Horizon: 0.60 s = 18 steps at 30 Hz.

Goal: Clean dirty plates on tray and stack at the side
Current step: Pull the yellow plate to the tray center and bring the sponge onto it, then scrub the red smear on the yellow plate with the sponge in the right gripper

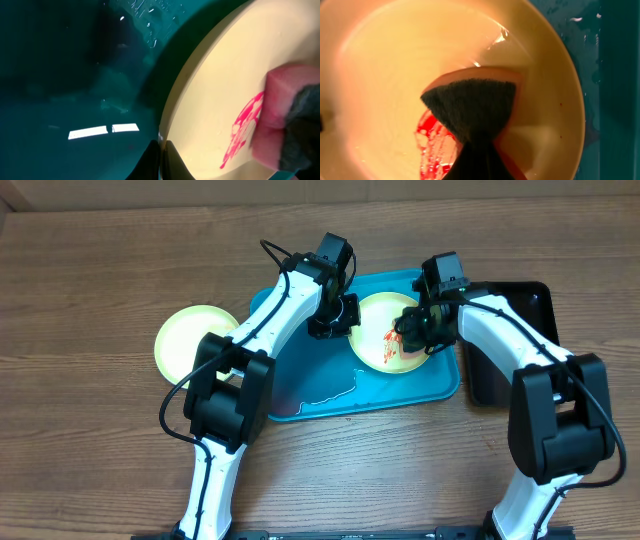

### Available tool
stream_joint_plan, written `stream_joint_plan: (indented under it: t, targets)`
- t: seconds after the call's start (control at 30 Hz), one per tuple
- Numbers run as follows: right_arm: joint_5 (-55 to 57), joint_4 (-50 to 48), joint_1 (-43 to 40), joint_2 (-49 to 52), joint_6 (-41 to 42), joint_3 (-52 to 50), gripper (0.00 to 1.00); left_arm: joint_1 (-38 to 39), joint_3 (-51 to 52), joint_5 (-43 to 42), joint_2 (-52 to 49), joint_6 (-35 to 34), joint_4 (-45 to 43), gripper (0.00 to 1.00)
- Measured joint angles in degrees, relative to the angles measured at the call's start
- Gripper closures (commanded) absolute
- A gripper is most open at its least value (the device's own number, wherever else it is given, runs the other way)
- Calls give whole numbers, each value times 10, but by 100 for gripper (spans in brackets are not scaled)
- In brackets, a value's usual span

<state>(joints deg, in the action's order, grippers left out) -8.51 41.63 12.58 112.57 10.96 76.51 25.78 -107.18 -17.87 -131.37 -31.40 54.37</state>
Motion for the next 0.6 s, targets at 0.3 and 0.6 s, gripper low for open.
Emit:
stream_joint_plan:
  t: [0.3, 0.6]
  targets:
    - [-57, 34, -1, 12, -49, 2, 96, 0, 0, 2, 0, 1, 0, 96]
    - [-103, 80, 45, 21, -128, 39, 96, 1, 0, 2, 0, 2, -2, 96]
